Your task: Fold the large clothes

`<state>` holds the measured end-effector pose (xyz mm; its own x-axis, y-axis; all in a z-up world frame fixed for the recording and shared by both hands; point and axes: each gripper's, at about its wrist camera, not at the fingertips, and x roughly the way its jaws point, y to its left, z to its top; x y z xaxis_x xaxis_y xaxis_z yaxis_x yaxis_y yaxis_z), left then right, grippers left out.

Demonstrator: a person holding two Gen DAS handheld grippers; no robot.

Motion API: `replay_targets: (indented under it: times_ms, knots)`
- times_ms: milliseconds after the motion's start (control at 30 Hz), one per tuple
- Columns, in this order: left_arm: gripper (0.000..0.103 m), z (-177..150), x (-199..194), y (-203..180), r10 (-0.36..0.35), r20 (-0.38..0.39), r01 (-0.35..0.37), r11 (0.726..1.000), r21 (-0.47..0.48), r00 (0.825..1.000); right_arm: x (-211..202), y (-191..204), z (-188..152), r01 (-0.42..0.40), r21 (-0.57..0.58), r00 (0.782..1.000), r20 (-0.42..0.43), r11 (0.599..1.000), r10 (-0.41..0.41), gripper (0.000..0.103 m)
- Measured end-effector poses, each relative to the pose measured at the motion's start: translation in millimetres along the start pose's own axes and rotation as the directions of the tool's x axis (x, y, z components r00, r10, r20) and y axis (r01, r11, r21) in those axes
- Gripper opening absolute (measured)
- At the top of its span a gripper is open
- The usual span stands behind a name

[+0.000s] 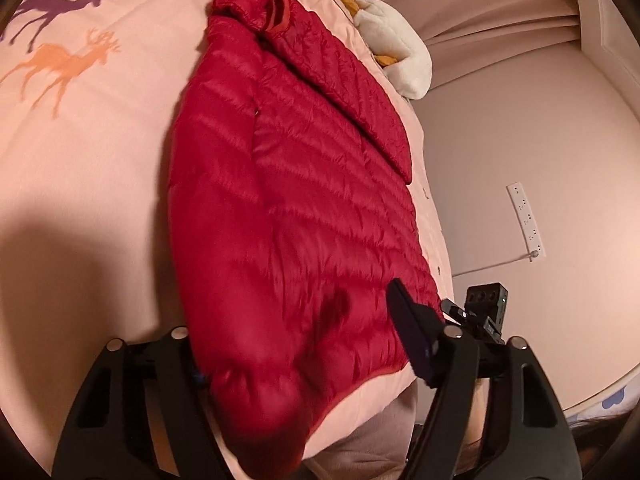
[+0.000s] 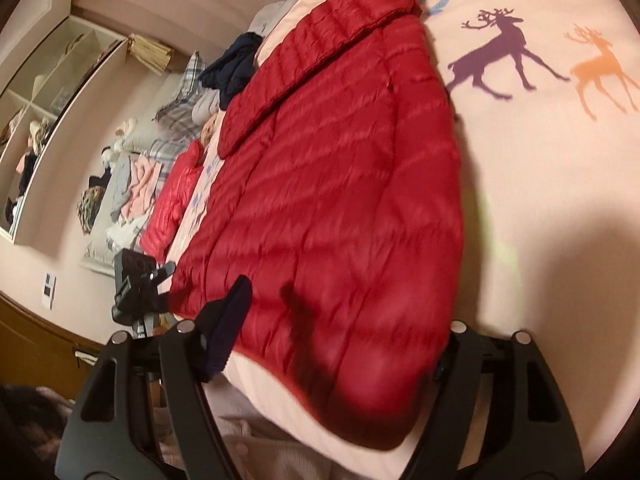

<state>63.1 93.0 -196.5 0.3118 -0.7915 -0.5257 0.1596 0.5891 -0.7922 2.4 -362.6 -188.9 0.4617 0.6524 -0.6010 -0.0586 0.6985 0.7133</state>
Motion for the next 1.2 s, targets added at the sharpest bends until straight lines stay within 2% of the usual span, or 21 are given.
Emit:
replay_targets:
  times_ms: [100,167,200,333,367,433,600,733,933,1200]
  knots:
    - [0.06,-6.2,0.6,3.2,-0.004,0.014,0.005,1.0,-0.022,1.0,0.3,1.5,-5.7,0.01,-0.012,1.0,0.018,1.0,-0.01,0.074]
    - [0.049,-6.9,5.4,3.8,0.003,0.01,-0.002,1.0,-0.027,1.0,2.9,1.0,-5.4,0.021,-0.013,0.999,0.032,1.0,-0.02,0.069]
    - [0.041,-6.4,9.0,4.3,0.014,0.004,-0.014,0.999,-0.032,1.0,4.8,1.5,-4.9,0.034,-0.015,0.999,0.04,0.999,-0.033,0.063]
    - [0.025,-3.5,12.1,4.4,0.015,0.025,-0.013,0.998,-0.063,1.0,12.9,3.7,-2.9,0.042,-0.008,0.998,0.046,0.999,-0.042,0.036]
    - [0.02,-3.1,10.2,2.8,0.008,0.037,-0.006,0.998,-0.062,0.999,13.7,4.0,-3.1,0.039,-0.005,0.998,0.048,0.999,-0.038,0.034]
    - [0.017,-3.1,4.6,-3.7,0.003,0.058,-0.001,0.999,-0.045,0.998,14.4,7.9,-4.0,0.034,-0.008,0.998,0.06,0.999,-0.033,0.025]
    - [0.013,-1.6,-6.7,-25.4,-0.004,0.102,0.002,1.0,0.017,0.995,1.2,23.6,-2.3,0.005,-0.062,0.992,0.124,0.998,0.003,0.017]
    - [0.013,0.9,-18.9,-48.4,-0.024,0.139,0.011,0.996,0.089,0.99,-15.9,41.2,-0.8,-0.028,-0.121,0.982,0.18,0.992,0.05,0.015]
    - [0.013,0.1,-39.1,-82.6,-0.057,0.175,0.022,0.98,0.196,0.983,-41.7,61.2,1.4,-0.069,-0.199,0.969,0.221,0.978,0.113,0.015]
    - [0.013,-4.8,-67.0,-111.8,-0.087,0.206,0.028,0.961,0.276,0.975,-72.1,83.0,0.7,-0.106,-0.274,0.949,0.259,0.956,0.179,0.015]
